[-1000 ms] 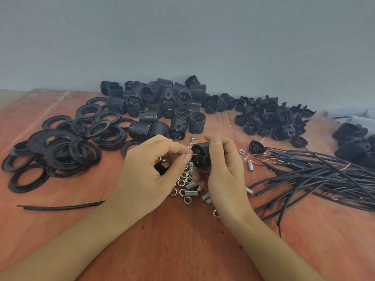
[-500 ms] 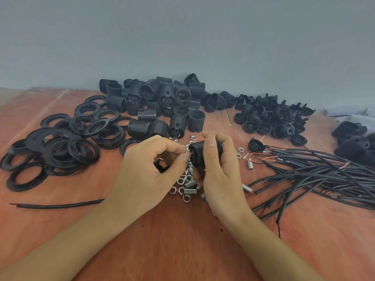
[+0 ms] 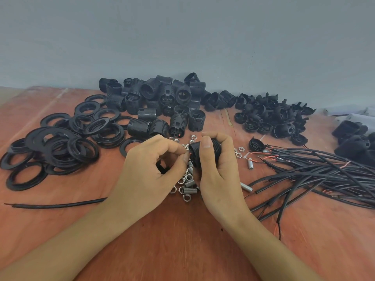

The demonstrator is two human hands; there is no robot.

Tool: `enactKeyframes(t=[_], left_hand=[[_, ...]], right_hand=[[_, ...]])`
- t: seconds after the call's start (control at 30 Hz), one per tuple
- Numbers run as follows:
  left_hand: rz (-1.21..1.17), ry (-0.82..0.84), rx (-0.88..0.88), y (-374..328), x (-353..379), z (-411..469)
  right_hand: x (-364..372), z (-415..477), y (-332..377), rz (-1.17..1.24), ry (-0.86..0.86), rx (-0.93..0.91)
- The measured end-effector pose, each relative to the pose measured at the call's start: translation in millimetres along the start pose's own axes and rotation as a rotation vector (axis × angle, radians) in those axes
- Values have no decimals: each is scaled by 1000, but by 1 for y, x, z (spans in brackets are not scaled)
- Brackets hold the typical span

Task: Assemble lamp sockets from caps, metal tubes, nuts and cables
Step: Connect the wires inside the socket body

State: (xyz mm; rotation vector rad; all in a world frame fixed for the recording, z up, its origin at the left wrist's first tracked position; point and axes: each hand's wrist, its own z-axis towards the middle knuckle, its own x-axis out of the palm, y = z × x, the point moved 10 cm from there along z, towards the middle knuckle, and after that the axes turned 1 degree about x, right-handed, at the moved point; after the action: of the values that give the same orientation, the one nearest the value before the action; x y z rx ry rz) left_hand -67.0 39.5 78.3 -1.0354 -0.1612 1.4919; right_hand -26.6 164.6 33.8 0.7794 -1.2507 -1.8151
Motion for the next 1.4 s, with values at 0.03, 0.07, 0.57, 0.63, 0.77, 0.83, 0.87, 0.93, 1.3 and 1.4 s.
enactKeyframes(t=[0.03,0.07,0.57,0.63,0.77,0.83,0.87,0.93,1.3,1.4], left_hand=[[1,1,-2,1,0,-1],[2,1,-5,2,1,-1],[3,29,38,1,1,1],[17,36,64,-1,2,0],[21,31,71,-1,2,0],[27,24,70,-1,1,0],[27,23,67,0,1,0],[15,20,47,2,2,-1],[-80,-42,-22,-4,-5,-2],[-107,-48,-41,-7,-6,-3]], right_hand=[[1,0,-1,-8,3,-1],[1,0,-1,-16,5,-2],[4,-1,5,-27,50,-65],[4,-1,6,-47,53,-74],[4,-1,4,-56,48,-63],[4,-1,4,-52,52,-55],[5,-1,4,-49,56,-54],[5,-1,4,-40,58,-44],[6,-5,-24,402,13,362],[10,-7,-27,477,20,421]])
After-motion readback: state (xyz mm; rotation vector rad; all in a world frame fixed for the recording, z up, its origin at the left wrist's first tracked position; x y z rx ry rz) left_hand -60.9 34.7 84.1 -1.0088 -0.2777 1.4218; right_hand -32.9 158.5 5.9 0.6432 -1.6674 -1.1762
